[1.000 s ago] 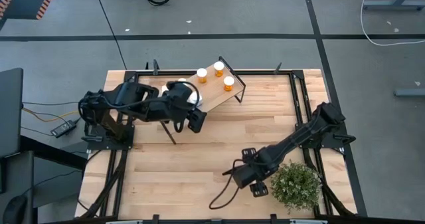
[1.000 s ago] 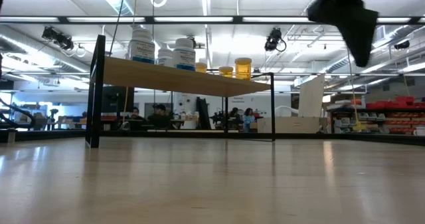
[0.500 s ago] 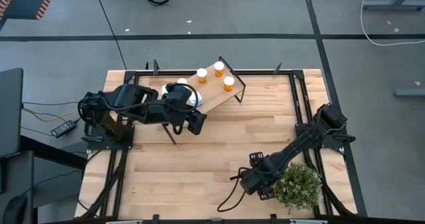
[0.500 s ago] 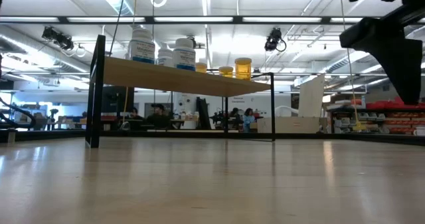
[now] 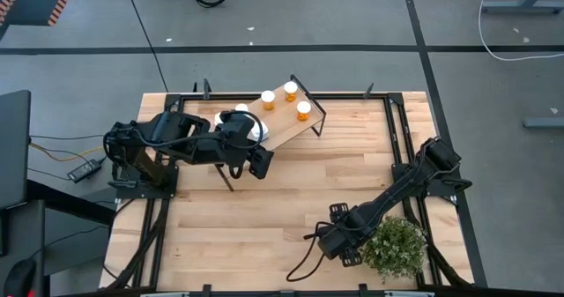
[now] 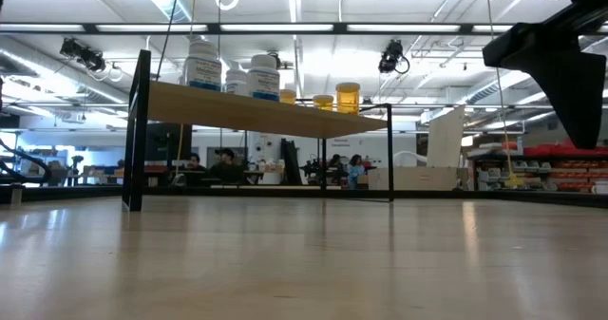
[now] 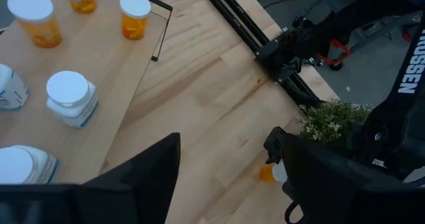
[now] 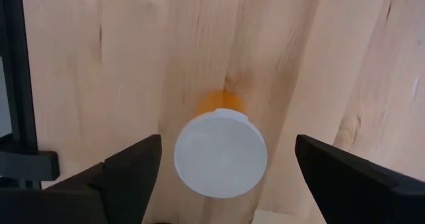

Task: Pick and place medicine bottles onto shelf by color
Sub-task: Put the orange pill bottle on the shelf aligned with the other orange pill bottle

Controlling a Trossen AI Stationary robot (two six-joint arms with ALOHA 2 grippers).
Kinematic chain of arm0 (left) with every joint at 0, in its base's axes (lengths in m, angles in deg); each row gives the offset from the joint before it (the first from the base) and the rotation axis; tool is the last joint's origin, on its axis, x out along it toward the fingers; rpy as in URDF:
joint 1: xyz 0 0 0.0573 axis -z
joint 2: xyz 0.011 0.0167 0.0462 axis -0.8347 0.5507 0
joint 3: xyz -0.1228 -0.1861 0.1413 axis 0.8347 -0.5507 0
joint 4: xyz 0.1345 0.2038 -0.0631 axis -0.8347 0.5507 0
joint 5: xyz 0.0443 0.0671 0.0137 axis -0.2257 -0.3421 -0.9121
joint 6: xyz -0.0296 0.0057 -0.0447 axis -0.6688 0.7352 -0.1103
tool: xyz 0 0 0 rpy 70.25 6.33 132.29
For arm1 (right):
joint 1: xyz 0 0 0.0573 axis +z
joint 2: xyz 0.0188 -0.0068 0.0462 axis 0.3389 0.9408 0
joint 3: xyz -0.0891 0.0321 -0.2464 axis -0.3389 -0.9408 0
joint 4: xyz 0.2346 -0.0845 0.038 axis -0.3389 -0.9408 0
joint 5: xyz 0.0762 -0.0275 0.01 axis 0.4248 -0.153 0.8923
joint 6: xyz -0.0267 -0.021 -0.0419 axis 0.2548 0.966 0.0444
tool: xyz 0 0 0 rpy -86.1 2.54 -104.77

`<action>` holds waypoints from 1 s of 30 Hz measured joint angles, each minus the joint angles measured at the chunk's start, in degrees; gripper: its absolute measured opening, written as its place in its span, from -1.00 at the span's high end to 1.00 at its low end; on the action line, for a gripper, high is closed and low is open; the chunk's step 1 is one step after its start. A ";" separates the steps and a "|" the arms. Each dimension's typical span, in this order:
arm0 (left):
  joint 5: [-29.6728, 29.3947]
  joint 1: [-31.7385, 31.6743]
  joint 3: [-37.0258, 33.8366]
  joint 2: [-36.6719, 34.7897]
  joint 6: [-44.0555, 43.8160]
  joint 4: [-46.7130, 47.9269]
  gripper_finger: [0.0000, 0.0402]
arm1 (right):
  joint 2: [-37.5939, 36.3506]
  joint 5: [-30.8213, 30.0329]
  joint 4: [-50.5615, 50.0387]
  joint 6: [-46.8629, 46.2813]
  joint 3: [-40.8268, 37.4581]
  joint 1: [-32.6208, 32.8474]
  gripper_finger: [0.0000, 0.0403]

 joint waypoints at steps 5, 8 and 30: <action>0.02 0.00 0.00 0.02 0.02 0.02 -0.26 | 0.00 -0.12 0.00 0.14 0.00 0.00 -0.65; 0.01 0.00 0.00 0.02 0.04 0.02 -0.21 | 0.00 -0.12 0.00 0.35 0.00 0.00 -0.58; 0.04 0.00 0.00 0.04 0.03 -0.11 0.07 | -0.02 1.21 -0.33 0.40 0.53 -0.02 -0.16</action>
